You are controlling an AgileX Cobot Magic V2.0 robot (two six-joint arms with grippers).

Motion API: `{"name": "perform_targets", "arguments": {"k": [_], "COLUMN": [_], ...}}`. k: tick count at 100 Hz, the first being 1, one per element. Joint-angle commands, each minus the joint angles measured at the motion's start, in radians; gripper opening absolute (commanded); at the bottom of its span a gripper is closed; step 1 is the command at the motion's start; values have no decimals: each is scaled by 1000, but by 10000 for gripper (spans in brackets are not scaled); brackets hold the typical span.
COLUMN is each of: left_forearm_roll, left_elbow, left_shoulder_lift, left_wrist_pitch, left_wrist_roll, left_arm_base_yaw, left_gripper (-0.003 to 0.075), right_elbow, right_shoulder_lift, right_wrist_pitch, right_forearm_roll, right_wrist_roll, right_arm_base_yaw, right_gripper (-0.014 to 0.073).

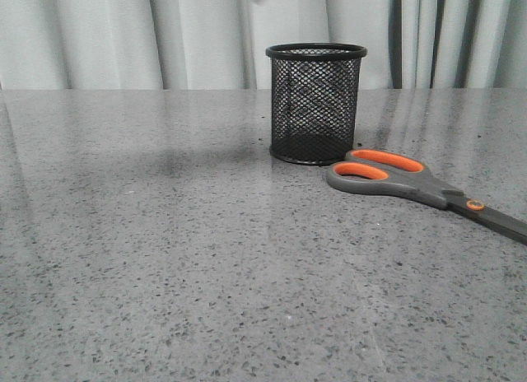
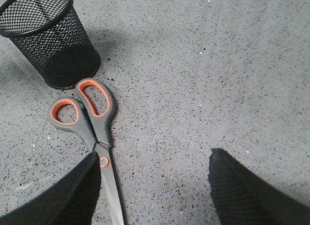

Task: Put pen and scissors into bin
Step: 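Lift the pink marker with the left gripper and drop it into the mesh holder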

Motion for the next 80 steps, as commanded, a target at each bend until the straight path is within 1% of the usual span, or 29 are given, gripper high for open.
{"name": "perform_targets", "arguments": {"k": [1,13,24,40,45,50,62,67,72,80], "left_forearm_roll": [-81,-81,-81,-77,-68,-66,-82,-82,-82,-80], "left_elbow": [-86,-140,-151,-151,-151,-151,-151,-151,-151,-151], "left_shoulder_lift": [23,98,138,162,162,162,162,159,151,127], "left_wrist_pitch": [-4,1,-2,54,69,101,109,112,113,120], "left_wrist_roll": [6,6,6,6,15,60,73,73,66,51], "left_arm_base_yaw": [-23,-23,-21,-21,-21,-19,-9,-2,11,37], "left_gripper": [-19,-19,-19,-6,33,109,367,432,450,432], "right_elbow": [-36,-36,-36,-36,-36,-36,-36,-36,-36,-36], "right_shoulder_lift": [7,7,7,7,7,7,7,7,7,7], "right_wrist_pitch": [-53,-49,-49,-54,-54,-54,-54,-54,-54,-58], "right_forearm_roll": [18,18,18,18,18,18,18,18,18,18], "right_wrist_roll": [-9,-9,-9,-9,-9,-9,-9,-9,-9,-9], "right_arm_base_yaw": [0,0,0,0,0,0,0,0,0,0], "right_gripper": [433,433,433,433,433,433,433,433,433,433]}}
